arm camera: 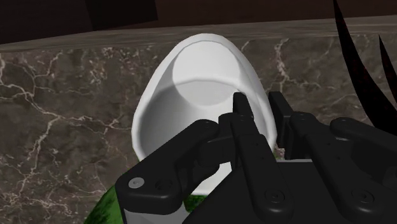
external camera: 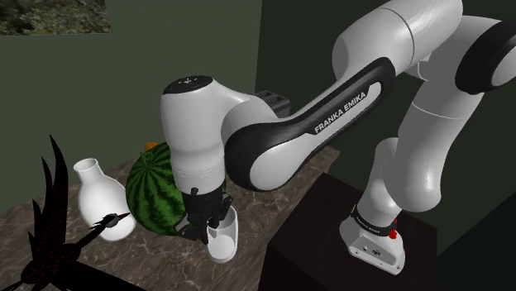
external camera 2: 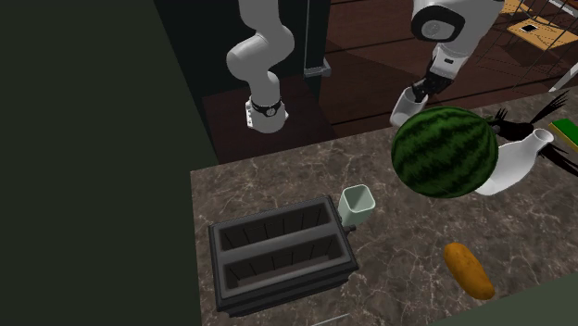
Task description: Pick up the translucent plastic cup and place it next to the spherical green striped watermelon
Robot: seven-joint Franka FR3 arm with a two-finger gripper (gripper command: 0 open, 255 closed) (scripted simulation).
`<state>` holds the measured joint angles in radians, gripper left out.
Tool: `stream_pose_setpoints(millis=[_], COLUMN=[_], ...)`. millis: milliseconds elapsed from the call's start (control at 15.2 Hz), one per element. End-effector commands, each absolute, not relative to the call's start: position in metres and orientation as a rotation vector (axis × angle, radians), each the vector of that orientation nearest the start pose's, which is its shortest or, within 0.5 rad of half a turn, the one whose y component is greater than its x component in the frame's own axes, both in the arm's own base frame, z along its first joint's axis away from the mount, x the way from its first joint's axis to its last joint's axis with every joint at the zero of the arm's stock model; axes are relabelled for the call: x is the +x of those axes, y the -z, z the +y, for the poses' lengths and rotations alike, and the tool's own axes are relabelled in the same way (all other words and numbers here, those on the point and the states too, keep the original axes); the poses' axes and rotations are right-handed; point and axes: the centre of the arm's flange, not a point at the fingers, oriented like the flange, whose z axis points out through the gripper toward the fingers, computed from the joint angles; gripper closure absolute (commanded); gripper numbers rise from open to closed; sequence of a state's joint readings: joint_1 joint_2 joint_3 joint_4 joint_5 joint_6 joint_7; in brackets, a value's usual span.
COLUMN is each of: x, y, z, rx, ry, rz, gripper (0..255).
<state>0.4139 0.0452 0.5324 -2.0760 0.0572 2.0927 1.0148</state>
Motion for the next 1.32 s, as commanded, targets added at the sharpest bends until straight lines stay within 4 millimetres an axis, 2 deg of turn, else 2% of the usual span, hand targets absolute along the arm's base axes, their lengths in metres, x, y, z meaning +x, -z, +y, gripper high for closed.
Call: stream_pose_setpoints(millis=[0,264,726,792,1122,1254], x=[0.321,0.321,0.321,0.321,0.321,0.323], y=[-0.398,-0.380,-0.380,-0.380,-0.380,-0.406], z=[0.448,0.448,0.448,0.448,0.448,0.447], rx=[-3.114,-3.114,-3.114,-3.114,-3.114,-3.114], ry=[-0.112,-0.112,-0.112,-0.112,-0.112,-0.112], rz=[0.152,0.152,0.152,0.152,0.152,0.152], gripper=[255,255,255,0,0,0])
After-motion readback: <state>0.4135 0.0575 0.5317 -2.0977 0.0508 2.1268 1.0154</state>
